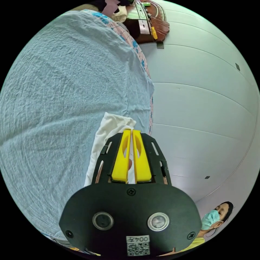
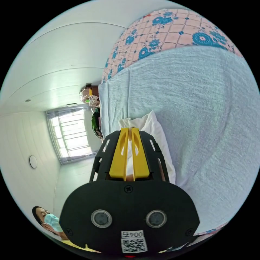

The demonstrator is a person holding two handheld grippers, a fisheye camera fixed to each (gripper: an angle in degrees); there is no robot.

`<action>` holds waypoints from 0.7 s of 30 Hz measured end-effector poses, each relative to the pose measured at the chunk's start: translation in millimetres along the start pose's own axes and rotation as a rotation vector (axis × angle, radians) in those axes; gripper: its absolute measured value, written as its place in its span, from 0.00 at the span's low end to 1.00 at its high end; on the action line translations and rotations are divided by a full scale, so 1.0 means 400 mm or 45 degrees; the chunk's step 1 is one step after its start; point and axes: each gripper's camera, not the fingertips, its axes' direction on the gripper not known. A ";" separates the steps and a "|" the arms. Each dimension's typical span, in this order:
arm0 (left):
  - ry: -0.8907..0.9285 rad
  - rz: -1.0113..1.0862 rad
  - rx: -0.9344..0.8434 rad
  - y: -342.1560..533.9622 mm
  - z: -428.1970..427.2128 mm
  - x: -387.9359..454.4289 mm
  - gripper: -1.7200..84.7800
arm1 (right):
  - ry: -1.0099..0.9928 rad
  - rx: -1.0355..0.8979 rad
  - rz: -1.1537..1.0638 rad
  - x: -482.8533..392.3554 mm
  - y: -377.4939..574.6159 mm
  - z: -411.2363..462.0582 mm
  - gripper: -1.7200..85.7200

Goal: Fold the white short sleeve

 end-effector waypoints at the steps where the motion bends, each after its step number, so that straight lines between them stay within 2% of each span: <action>1: 0.013 -0.005 0.017 -0.016 0.009 -0.004 0.03 | -0.009 0.021 0.047 0.022 -0.016 0.019 0.05; 6: 0.197 -0.050 0.188 -0.041 0.003 -0.019 0.03 | -0.075 0.133 0.142 0.079 -0.041 0.068 0.09; 9: 0.244 -0.058 0.353 -0.024 -0.026 -0.018 0.03 | -0.201 0.192 0.184 0.105 -0.039 0.094 0.13; 12: 0.131 0.063 0.352 0.002 -0.036 0.024 0.03 | -0.268 0.205 0.220 0.116 -0.037 0.120 0.16; 15: 0.044 0.288 0.269 0.054 -0.037 0.088 0.03 | -0.188 0.189 0.196 0.096 -0.023 0.137 0.16; 17: -0.093 0.421 0.214 0.119 -0.043 0.120 0.04 | -0.050 0.186 0.137 0.065 -0.005 0.135 0.15; 21: -0.273 0.604 0.085 0.249 -0.036 0.142 0.04 | -0.004 0.250 -0.036 0.009 0.054 0.115 0.13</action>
